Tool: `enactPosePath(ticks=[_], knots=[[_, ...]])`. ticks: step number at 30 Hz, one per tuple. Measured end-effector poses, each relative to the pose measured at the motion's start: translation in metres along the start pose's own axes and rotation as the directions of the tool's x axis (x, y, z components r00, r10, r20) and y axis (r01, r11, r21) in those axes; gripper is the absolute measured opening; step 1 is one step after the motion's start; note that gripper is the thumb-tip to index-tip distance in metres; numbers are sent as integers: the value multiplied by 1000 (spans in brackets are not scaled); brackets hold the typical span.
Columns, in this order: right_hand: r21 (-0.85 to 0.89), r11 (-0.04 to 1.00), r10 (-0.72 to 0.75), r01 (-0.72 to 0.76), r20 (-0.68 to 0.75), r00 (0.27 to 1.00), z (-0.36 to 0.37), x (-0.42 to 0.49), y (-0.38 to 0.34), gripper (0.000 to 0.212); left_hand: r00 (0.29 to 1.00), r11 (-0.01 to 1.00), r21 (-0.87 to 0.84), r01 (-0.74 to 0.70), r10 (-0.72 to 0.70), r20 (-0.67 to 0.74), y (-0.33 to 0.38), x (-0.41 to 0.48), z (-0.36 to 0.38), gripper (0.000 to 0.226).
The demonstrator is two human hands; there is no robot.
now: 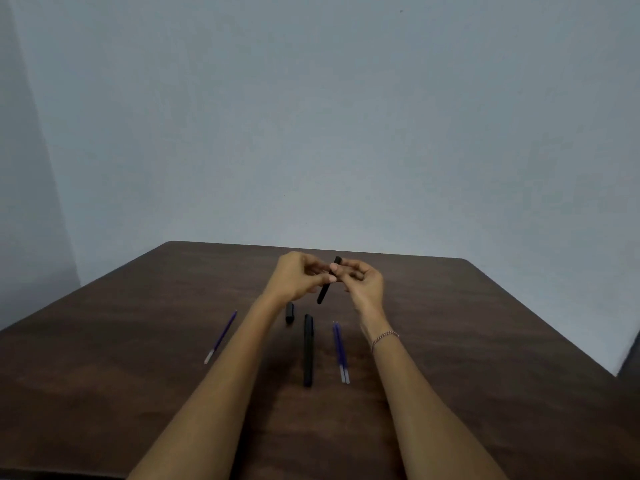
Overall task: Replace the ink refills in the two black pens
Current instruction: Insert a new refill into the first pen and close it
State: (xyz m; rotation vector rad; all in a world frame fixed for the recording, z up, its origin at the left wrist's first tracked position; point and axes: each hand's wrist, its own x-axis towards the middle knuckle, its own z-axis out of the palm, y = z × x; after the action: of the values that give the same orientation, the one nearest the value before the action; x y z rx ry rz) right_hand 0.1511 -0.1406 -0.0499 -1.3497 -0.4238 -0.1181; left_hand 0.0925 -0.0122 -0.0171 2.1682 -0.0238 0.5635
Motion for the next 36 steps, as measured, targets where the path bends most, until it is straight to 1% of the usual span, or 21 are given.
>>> enactPosePath(ticks=[4, 7, 9, 11, 13, 14, 15, 16, 17, 18, 19, 20, 21, 24, 28, 29, 30, 32, 33, 36], knots=[[-35, 999, -17, 18, 23, 1000, 3, 1, 2, 17, 999, 999, -35, 29, -30, -12, -10, 0, 0, 37], [-49, 998, -37, 40, 57, 998, 6, -1, 2, 16, 1000, 1000, -13, 12, -13, -26, -9, -1, -2, 38], [-93, 995, -28, 35, 75, 997, 4, 0, -1, 16, 1000, 1000, 0, 0, 0, -27, -8, -1, -1, 37], [-167, 986, 28, -10, 103, 994, -3, 4, -6, 18, 1000, 1000, -4, 1, -1, -29, -7, -1, 1, 36], [-284, 955, 128, -89, 119, 985, -14, 9, -14, 29, 999, 1000, -13, 21, -21, -34, -7, 0, 2, 36], [-410, 905, 180, -114, 126, 976, -21, 10, -19, 31, 999, 999, -22, 33, -34, -33, -7, 0, 2, 36], [-574, 811, 235, -113, 143, 961, -26, 12, -23, 30, 998, 998, -33, 45, -46, -31, -8, 0, 2, 36], [-722, 685, 308, -96, 168, 937, -31, 12, -27, 28, 998, 998, -43, 56, -57, -28, -8, 1, 2, 36], [-822, 563, 400, -82, 185, 898, -32, 11, -29, 27, 997, 997, -49, 65, -66, -25, -8, 1, 1, 35], [-881, 468, 494, -75, 190, 848, -31, 9, -32, 29, 997, 996, -56, 71, -72, -23, -8, 1, 2, 35], [-913, 402, 566, -69, 189, 802, -29, 7, -33, 32, 997, 995, -63, 75, -77, -22, -9, 1, 2, 34], [-930, 363, 609, -62, 186, 771, -26, 5, -33, 34, 996, 994, -72, 80, -82, -20, -9, 1, 2, 34], [-936, 345, 630, -68, 177, 756, -23, 5, -33, 33, 996, 993, -82, 85, -87, -19, -9, 1, 2, 34], [-918, 367, 668, -149, 149, 729, -19, 3, -35, 25, 996, 991, -99, 86, -88, -15, -10, 1, 3, 34], [-882, 422, 702, -210, 171, 692, -21, 2, -38, 9, 996, 992, -95, 84, -84, -4, -9, 0, 4, 35], [-872, 437, 703, -219, 180, 689, -23, 2, -39, 12, 996, 991, -99, 88, -89, -5, -10, 0, 4, 36], [-862, 450, 703, -231, 183, 687, -24, 2, -39, 19, 996, 990, -104, 93, -94, -6, -9, 0, 3, 36], [-856, 456, 703, -244, 178, 689, -25, 2, -40, 28, 995, 989, -110, 98, -99, -8, -9, -1, 3, 35], [-859, 450, 705, -245, 173, 688, -24, 2, -40, 27, 995, 989, -110, 99, -100, -7, -9, -1, 3, 35], [-867, 429, 707, -254, 147, 692, -21, 2, -39, 11, 995, 990, -103, 97, -98, -1, -9, -2, 3, 34]])
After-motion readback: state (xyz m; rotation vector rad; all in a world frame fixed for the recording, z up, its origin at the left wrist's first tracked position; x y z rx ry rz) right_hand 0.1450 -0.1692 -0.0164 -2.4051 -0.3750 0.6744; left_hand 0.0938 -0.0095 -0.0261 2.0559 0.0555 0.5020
